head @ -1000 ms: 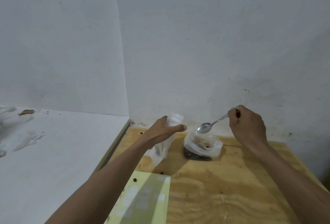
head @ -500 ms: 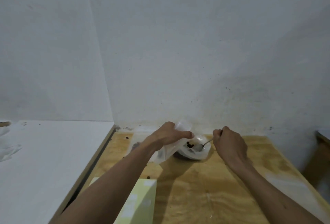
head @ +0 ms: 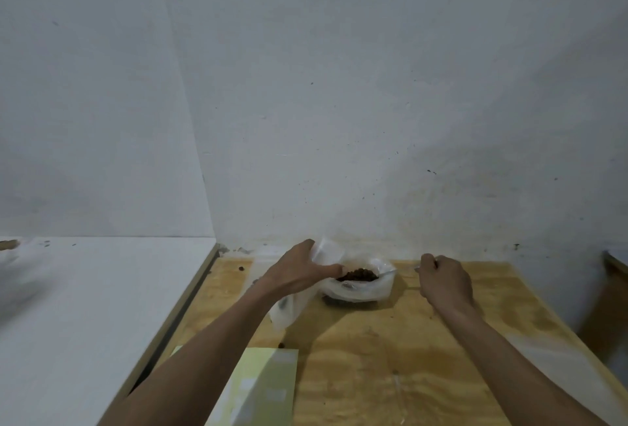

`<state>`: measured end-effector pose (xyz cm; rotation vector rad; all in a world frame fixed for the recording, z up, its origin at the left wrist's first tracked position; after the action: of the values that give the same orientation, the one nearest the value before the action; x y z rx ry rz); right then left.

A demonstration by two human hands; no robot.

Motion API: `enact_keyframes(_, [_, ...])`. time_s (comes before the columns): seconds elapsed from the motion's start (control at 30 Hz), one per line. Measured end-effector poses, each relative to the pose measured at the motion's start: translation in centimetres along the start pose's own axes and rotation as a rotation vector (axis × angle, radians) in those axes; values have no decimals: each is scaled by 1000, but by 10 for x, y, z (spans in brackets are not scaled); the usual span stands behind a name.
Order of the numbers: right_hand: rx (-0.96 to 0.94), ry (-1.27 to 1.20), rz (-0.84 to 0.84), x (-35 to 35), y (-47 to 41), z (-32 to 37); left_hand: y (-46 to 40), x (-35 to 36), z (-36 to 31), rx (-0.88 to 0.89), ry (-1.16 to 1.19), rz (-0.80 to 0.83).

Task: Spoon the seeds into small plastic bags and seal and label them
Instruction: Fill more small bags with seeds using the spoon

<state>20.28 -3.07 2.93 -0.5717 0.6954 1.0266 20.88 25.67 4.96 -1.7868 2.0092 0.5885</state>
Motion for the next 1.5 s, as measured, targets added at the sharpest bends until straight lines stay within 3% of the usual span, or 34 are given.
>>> enact_keyframes(0.47, [-60,-179,33,-51,3,61,7,-6,0,144,57,-47])
enact_keyframes(0.67, [-368,-75,13,-49,25,117,8,-3,-4,136,44,-37])
enact_keyframes(0.8, [-547,13,-140,-57,42,137,5,-4,-1,83,73,-36])
enact_keyframes(0.93, [-471,133,-290,-75,34,118,-1,3,9,12,83,16])
enact_keyframes(1.13, [-326,370,-187,-36,28,67,-2,21,12,-80,87,77])
enact_keyframes(1.37, [-29,171,-7,9,23,28,-4,30,-12,7,89,92])
enact_keyframes(1.5, [18,45,46,9,7,11,1,13,-4,1,87,59])
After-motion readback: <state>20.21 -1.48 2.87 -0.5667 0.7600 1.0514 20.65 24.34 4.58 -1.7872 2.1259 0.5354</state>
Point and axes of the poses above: each hand's wrist, its own y-axis away from the middle knuckle, its own x-axis out of the palm, z = x × y, the point moved 10 cm from there along -y, towards the middle knuckle, and after that the axes turned 12 degrees about y, right-handed, at the moved point
